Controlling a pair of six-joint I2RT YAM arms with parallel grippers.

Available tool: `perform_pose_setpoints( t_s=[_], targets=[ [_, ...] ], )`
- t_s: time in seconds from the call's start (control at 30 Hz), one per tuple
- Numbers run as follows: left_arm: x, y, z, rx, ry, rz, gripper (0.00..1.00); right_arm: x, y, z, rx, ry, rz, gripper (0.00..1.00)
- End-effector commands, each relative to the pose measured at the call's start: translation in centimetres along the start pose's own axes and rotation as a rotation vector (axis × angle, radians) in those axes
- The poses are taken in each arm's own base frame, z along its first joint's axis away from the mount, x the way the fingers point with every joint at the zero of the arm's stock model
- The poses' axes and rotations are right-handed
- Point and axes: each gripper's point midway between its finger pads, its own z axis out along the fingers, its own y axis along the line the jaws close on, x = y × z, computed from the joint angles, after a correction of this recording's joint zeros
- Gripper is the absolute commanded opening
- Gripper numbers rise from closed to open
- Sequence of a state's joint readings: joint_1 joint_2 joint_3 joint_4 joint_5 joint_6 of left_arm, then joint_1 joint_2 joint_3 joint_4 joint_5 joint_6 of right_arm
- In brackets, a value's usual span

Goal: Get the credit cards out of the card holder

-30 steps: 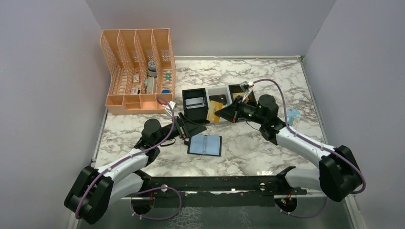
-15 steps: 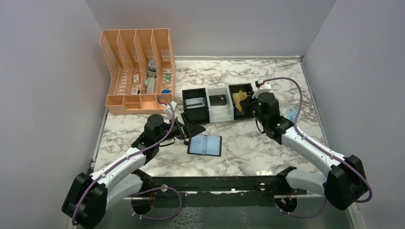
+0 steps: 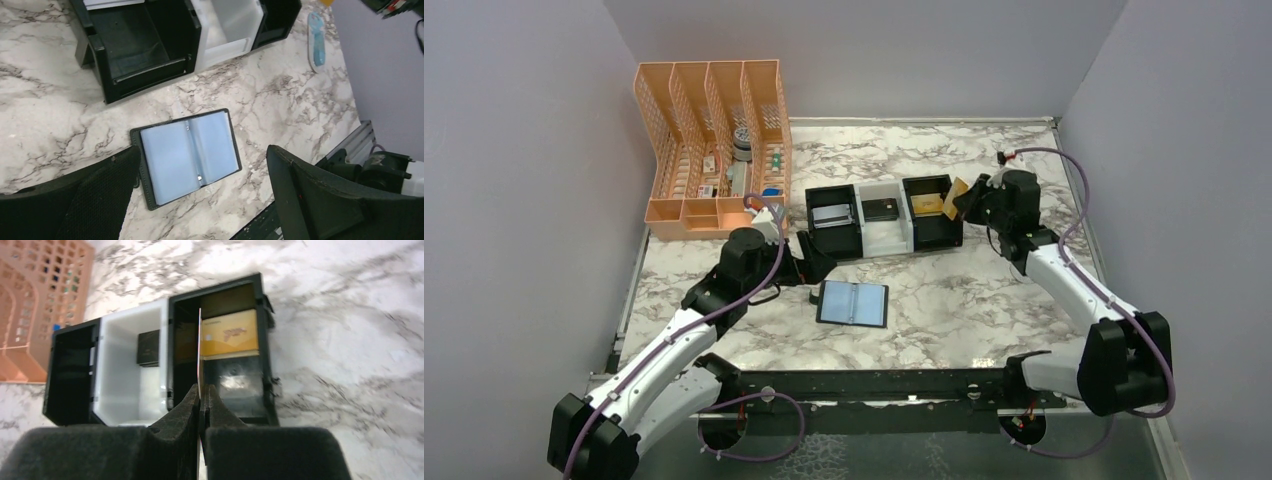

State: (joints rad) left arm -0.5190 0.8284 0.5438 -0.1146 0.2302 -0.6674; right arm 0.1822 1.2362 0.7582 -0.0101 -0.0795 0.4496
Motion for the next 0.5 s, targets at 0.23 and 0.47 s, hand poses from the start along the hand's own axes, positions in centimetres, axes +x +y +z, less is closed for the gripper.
perform_pose_setpoints(
  t_s=[0.23, 0.47],
  targets=[
    [-1.0, 1.8, -0.8, -0.119, -0.018, 0.106, 0.99, -6.9, 6.5, 2.8, -0.297, -0.203, -0.331, 0.01],
    [-1.5, 2.4, -1.5, -0.162, -0.035, 0.12, 0.99, -4.5, 6.8, 3.4, -0.276, -0.218, -0.987, 0.01]
  ],
)
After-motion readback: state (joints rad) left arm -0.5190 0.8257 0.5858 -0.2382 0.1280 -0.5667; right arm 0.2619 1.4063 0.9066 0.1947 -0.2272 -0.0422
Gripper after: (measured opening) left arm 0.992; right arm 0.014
